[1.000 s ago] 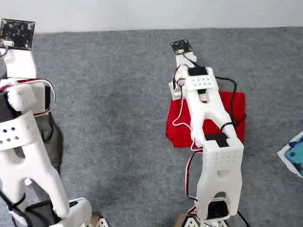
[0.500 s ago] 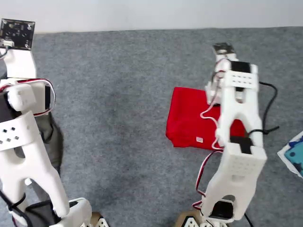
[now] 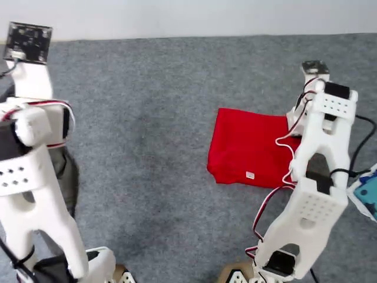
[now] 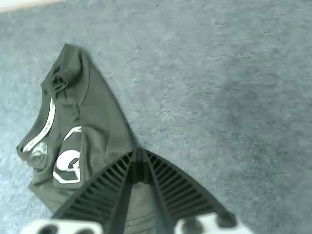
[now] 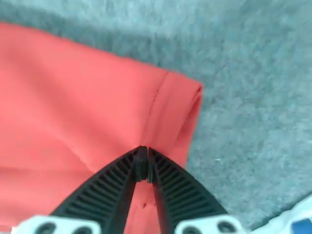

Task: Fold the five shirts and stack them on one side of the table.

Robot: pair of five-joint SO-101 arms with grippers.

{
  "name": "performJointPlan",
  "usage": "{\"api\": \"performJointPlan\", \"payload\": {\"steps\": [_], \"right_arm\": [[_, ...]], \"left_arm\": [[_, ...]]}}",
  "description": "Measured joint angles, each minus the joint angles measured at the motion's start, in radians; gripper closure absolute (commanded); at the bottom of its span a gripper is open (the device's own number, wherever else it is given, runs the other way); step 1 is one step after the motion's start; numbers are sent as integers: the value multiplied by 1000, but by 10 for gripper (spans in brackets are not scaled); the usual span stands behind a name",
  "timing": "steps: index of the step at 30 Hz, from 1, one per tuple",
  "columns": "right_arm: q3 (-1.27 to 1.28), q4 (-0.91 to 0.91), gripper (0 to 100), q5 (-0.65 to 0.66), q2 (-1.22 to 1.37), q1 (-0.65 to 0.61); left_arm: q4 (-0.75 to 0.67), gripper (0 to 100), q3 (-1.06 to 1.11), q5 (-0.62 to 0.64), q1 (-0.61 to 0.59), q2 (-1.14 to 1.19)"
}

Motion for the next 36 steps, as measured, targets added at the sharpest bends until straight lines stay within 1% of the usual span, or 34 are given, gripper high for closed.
{"api": "performJointPlan", "payload": {"steps": [4,10,12,14,18,21,23,25,28,34,36], "right_arm": [[0,84,989,0,-74,0],[0,322,989,0,-186,-5],[0,339,989,-6,-222,-5],[18,339,989,-40,-272,-5],[152,341,975,-95,-387,-11],[292,331,904,-141,-471,-31],[384,319,885,-170,-532,-51],[477,287,919,-180,-600,-81],[618,216,983,-186,-689,-160],[829,-5,988,-186,-736,-348],[867,-48,988,-186,-736,-405]], "left_arm": [[0,998,84,0,23,-63],[0,998,222,0,23,-186],[0,998,267,0,23,-221],[0,998,301,0,23,-252],[0,997,341,0,23,-298],[0,997,356,0,23,-315],[2,997,359,0,23,-321],[2,997,359,0,23,-327],[2,997,364,0,23,-339],[2,997,397,0,23,-374],[2,997,413,0,23,-396]]}}
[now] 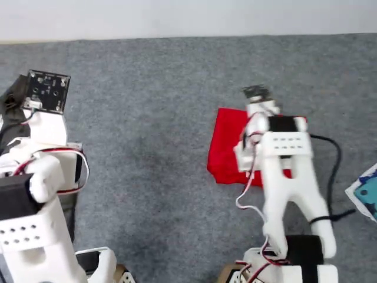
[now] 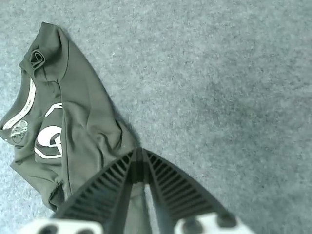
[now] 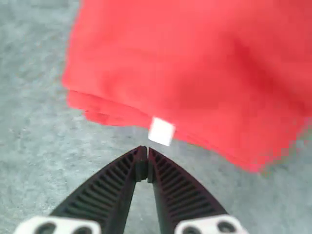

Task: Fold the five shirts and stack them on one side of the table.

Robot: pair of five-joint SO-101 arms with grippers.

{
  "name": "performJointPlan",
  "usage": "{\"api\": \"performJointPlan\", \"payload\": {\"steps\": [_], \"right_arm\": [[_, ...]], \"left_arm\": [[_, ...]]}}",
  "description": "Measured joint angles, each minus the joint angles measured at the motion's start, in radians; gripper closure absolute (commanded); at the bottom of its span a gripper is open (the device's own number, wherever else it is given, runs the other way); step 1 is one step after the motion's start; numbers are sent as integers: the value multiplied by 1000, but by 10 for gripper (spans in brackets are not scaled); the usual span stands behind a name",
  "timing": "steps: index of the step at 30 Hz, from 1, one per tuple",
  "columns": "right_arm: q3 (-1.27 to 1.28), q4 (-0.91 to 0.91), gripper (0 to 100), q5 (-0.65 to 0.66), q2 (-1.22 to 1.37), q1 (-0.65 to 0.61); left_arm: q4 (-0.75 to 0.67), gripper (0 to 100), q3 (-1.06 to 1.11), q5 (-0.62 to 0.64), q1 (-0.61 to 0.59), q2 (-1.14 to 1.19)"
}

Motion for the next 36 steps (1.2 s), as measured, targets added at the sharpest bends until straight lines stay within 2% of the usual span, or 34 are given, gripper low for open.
{"api": "performJointPlan", "payload": {"steps": [6,17,20,28,32,36], "right_arm": [[52,-49,988,0,12,-91],[20,-222,988,35,307,-84],[-58,-190,988,44,344,-58],[-212,55,988,44,273,-43],[-212,66,988,44,164,-43],[-212,-8,988,44,160,-41]], "left_arm": [[0,997,63,-52,0,-68],[0,997,104,-63,0,-87],[0,997,104,-63,0,-87],[0,997,104,-63,0,-87],[0,997,104,-63,0,-87],[0,997,104,-63,0,-87]]}}
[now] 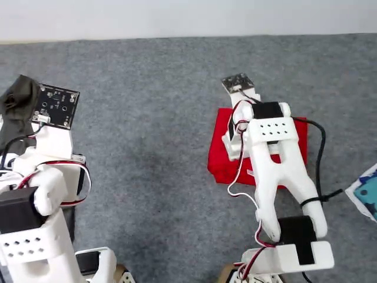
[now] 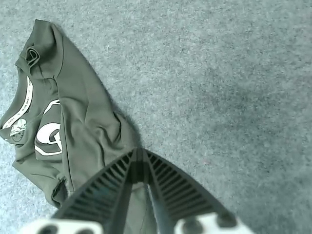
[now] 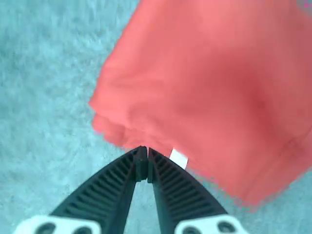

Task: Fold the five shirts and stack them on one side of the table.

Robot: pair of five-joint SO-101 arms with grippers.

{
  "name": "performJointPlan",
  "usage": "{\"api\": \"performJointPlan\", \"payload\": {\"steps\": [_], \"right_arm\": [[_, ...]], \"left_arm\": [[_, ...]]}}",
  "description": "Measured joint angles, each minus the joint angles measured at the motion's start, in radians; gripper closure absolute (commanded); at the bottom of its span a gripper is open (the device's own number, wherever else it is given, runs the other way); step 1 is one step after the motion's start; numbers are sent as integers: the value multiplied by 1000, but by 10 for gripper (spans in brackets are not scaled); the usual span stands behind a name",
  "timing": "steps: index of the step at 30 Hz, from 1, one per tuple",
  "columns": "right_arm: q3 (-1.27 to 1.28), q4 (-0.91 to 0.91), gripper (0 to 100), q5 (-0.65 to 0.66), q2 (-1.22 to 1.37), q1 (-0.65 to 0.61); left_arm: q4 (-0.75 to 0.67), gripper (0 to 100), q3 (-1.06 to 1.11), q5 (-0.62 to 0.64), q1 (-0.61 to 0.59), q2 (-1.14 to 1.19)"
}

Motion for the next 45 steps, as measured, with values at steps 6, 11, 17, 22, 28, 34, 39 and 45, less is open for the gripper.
{"api": "performJointPlan", "payload": {"steps": [6,11,17,22,28,34,39,45], "right_arm": [[0,-75,988,2,184,-26],[0,-80,988,2,307,-86],[25,-66,988,5,307,-123],[25,-11,988,5,305,-123],[12,44,988,6,161,-44],[-23,23,988,137,60,107],[-23,-38,988,199,72,238],[-25,-192,988,256,233,328]], "left_arm": [[0,997,0,0,-3,0],[0,997,0,0,-68,-15],[0,997,8,-15,-118,-103],[0,997,37,-41,-121,-123],[0,997,40,-44,-121,-123],[0,997,43,-44,-121,-123],[0,997,43,-44,-121,-123],[0,997,43,-44,-121,-123]]}}
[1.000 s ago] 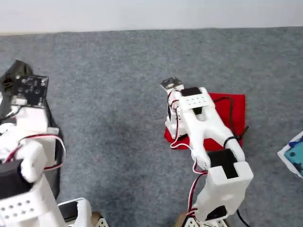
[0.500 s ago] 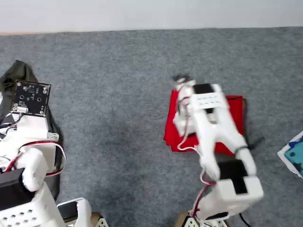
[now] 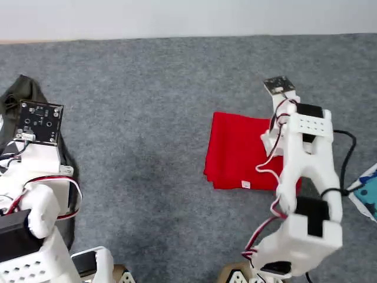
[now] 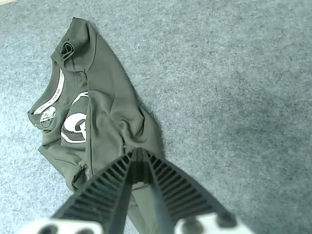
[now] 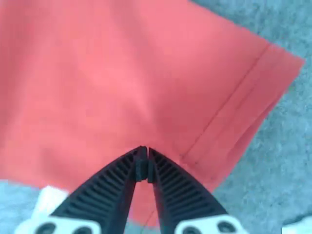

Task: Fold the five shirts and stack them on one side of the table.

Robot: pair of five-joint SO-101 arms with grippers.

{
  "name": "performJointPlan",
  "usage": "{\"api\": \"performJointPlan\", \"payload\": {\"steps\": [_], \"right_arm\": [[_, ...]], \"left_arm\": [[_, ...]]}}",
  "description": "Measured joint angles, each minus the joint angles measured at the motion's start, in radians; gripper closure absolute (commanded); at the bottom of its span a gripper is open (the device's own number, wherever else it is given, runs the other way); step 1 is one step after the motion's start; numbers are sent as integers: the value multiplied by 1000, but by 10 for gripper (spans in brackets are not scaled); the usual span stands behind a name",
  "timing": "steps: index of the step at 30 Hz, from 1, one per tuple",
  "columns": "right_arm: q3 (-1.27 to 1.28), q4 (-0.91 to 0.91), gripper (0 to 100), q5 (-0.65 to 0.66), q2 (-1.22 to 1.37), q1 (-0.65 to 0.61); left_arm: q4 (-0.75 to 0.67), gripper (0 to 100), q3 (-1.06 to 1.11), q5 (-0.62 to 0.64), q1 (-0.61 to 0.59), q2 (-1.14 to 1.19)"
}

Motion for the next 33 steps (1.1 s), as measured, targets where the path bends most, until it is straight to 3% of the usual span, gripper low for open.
{"api": "performJointPlan", "payload": {"steps": [6,17,28,33], "right_arm": [[0,-147,988,29,106,21],[-164,-23,988,32,32,54],[-167,-316,988,35,232,64],[-265,-339,988,35,250,64]], "left_arm": [[0,997,0,0,0,0],[0,997,0,0,0,0],[0,997,0,0,0,0],[0,997,0,0,0,0]]}}
